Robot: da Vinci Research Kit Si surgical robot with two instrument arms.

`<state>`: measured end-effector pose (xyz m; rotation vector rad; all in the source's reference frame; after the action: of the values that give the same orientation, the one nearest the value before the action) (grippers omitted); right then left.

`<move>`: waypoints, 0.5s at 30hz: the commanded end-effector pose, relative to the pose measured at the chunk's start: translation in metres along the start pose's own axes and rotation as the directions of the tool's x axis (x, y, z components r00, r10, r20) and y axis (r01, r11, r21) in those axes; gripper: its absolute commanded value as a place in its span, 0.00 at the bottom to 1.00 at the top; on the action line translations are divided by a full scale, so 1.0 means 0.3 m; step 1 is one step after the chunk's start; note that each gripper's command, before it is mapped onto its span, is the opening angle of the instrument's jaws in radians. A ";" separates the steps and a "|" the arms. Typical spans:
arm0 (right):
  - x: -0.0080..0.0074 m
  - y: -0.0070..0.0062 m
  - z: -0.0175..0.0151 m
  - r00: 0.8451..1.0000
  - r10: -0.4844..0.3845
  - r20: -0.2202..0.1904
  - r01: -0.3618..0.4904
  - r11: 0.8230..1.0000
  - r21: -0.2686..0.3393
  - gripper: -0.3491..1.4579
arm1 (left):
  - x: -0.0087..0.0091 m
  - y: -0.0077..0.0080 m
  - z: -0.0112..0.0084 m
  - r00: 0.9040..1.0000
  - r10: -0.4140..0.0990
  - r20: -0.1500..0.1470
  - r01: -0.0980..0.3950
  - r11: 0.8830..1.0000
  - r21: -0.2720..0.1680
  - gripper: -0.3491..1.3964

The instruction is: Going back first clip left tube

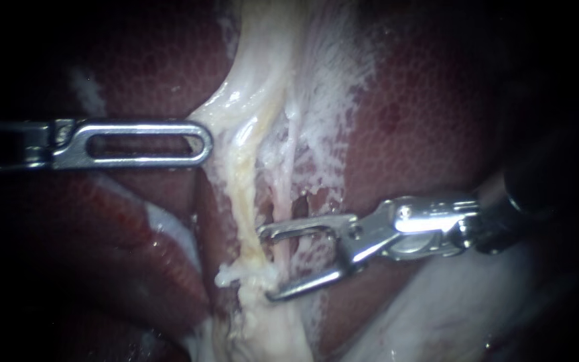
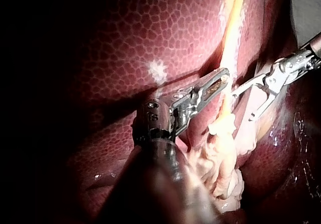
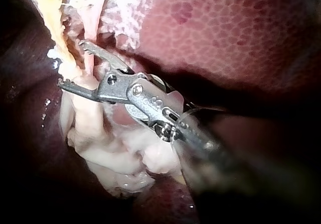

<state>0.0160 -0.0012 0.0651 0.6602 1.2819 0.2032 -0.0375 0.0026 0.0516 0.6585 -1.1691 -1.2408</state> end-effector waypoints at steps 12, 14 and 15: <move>0.0185 -0.0001 -0.035 0.999 -0.033 -0.030 0.031 0.996 -0.086 0.52 | 0.0001 0.0006 0.0000 1.000 0.000 0.000 0.000 1.000 0.001 0.00; 0.0211 -0.0007 -0.037 0.999 -0.037 -0.029 0.035 0.995 -0.092 0.52 | 0.0001 0.0007 0.0001 1.000 0.000 0.000 0.000 1.000 0.001 0.00; 0.0218 -0.0010 -0.038 0.999 -0.042 -0.029 0.039 0.995 -0.092 0.52 | 0.0001 0.0008 0.0002 1.000 0.001 0.000 -0.001 1.000 0.001 0.00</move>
<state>0.0073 0.0057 0.0579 0.5532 1.3066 0.2386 -0.0375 0.0027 0.0518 0.6589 -1.1689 -1.2402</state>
